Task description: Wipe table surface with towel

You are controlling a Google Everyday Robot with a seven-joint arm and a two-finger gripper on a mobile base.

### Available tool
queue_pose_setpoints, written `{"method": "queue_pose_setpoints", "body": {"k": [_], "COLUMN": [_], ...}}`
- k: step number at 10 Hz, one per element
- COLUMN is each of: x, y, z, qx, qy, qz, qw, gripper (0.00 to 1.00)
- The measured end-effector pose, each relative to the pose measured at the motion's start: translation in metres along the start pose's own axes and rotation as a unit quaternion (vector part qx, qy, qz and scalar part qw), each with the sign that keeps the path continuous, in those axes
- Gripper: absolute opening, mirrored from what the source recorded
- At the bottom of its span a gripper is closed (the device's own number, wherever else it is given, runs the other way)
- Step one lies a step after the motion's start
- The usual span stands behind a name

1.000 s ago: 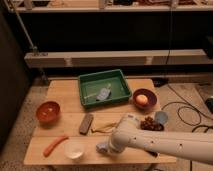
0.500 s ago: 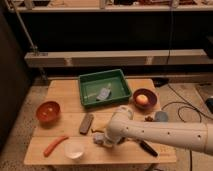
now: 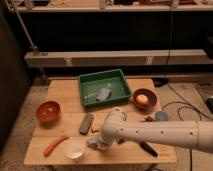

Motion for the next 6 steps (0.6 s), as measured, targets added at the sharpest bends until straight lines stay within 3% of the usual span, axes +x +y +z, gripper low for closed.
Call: {"method": "queue_pose_setpoints", "body": {"k": [3,6], "x": [-0.015,-0.042], "y": [-0.027,-0.030], "z": [-0.005,-0.017], "qx": [0.010,0.014], "qy": [-0.009,-0.012], "qz": [-0.010,0.007], "qw": [0.9999,0.9998], "gripper": [0.00,0.00]}}
